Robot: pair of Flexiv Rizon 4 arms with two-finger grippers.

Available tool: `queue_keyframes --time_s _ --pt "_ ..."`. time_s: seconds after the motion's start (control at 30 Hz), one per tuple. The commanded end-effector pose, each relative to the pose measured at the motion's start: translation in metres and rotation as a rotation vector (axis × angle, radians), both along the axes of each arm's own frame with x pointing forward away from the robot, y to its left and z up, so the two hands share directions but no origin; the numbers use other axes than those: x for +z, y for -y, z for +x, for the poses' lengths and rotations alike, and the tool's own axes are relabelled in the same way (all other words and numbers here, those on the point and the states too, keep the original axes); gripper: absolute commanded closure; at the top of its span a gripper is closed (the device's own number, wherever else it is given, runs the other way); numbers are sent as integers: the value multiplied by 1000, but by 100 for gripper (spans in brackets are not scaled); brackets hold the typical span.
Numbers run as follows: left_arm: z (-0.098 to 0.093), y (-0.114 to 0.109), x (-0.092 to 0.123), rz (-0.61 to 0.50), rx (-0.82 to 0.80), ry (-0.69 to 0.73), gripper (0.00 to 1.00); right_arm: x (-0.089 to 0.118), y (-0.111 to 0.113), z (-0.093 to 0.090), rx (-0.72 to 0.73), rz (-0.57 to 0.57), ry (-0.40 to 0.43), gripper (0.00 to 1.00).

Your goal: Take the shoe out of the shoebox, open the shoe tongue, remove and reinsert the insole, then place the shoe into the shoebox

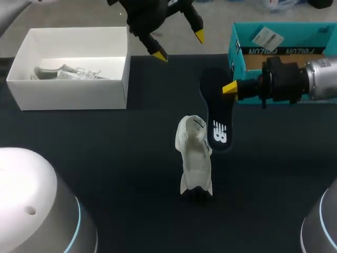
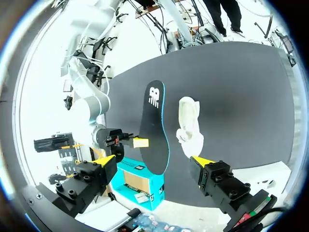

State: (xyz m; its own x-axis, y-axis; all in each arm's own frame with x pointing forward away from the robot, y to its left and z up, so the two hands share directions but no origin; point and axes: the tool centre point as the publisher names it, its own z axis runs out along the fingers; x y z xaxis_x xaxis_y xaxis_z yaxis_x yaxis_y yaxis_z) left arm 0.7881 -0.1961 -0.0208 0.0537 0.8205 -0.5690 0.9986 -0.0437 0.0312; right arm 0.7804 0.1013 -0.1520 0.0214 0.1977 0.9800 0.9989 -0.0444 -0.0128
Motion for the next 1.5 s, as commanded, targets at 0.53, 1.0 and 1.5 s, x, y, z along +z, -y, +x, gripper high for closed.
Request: queue_keyframes --time_s 0.53,1.0,1.5 --pt "15 27 -39 -630 91 93 0 50 12 13 -78 230 -20 100" --pt "36 58 -58 -727 107 172 33 70 3 10 -93 297 -19 100" --pt "31 80 -62 -762 91 188 60 65 -12 7 -63 275 -29 100"
